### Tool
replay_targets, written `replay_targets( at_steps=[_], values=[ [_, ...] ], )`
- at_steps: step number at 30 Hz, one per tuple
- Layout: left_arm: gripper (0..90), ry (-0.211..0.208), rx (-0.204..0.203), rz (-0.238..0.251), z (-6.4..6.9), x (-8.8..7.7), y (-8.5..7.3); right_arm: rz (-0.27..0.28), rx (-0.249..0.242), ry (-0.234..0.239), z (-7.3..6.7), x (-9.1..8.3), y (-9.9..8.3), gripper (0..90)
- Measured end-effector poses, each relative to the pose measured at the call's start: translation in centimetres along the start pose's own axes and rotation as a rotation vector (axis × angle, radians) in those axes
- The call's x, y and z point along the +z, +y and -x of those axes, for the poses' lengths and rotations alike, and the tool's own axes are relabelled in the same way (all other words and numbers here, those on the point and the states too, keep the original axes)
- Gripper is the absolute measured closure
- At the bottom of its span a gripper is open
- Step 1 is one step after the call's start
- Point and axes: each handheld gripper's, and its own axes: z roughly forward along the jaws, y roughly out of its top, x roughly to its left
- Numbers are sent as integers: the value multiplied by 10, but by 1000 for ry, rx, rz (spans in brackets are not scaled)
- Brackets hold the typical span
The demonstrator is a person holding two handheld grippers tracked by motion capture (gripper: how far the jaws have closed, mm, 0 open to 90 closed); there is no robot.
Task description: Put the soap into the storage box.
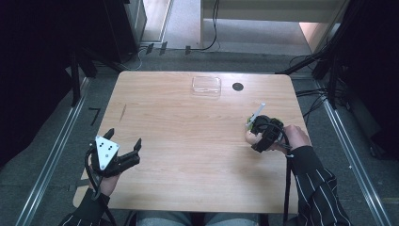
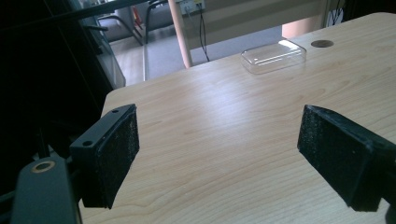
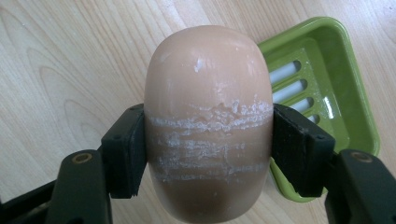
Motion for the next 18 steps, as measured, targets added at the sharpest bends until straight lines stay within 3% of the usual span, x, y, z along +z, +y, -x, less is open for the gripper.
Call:
replay_targets(
  at_steps=[18],
  values=[
    [133, -4, -2, -8, 1, 1, 0, 15, 6, -16, 13, -6, -3, 341]
  ],
)
